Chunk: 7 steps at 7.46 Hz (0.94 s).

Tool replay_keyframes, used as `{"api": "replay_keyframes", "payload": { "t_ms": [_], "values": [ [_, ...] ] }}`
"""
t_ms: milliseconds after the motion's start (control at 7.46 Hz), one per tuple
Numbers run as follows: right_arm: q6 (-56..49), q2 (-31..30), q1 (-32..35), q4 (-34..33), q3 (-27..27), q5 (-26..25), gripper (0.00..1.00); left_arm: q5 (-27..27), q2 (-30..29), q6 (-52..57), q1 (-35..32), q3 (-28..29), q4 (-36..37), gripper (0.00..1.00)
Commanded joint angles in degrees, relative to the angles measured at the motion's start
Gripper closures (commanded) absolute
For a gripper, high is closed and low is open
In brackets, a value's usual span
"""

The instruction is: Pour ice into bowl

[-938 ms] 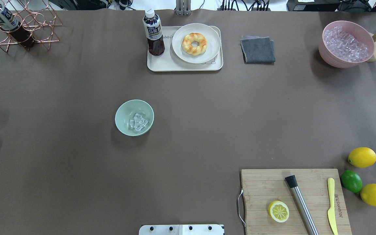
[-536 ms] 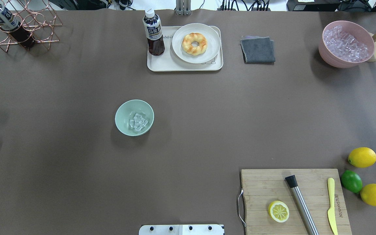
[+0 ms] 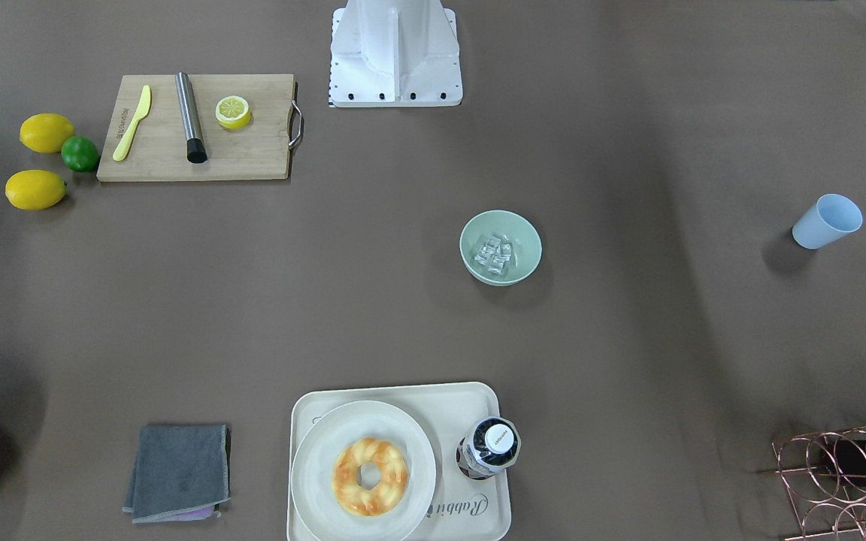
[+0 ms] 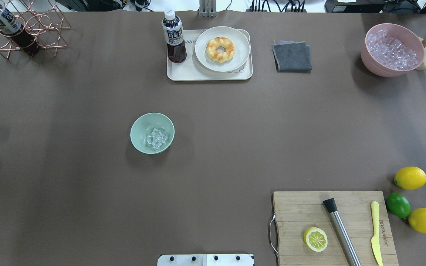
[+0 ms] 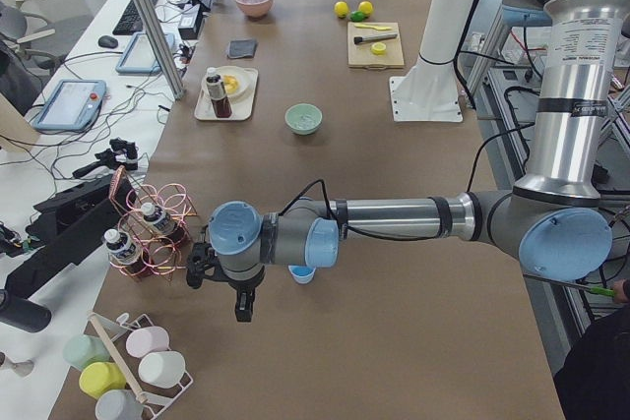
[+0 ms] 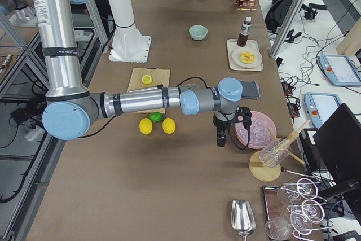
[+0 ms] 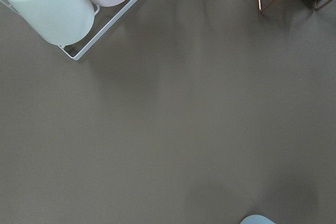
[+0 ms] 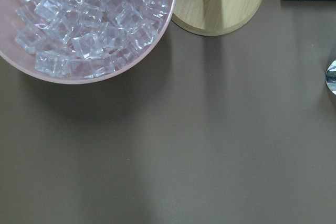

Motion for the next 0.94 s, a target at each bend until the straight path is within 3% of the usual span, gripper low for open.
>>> {"api": "replay_keyframes", "payload": {
  "t_ms": [0, 268, 402, 536, 804],
  "values": [
    [0.05, -0.14, 0.01, -0.05, 0.26, 0.00, 0.01, -0.02, 0.14, 0.44, 0.17, 3.61, -4.77, 0.03],
    [0.66, 0.21, -0.43, -1.79, 0.96, -0.26, 0.01, 0.06, -0.12, 0.09, 0.25, 3.70, -4.59, 0.03],
    [4.58, 3.35, -2.17, -4.76, 1.40, -0.35, 0.01, -0.02, -0.04, -0.17, 0.25, 3.18, -4.42, 0.03],
    [13.75, 5.81, -7.15, -6.36, 3.93, -0.44, 0.01, -0.11, -0.03, -0.17, 0.17, 2.91, -4.33, 0.03],
    [33.79, 15.11, -18.39, -6.64, 5.44, -5.77, 0.01, -2.38, 0.14, -0.26, 0.17, 2.47, -4.33, 0.03]
  ]
}}
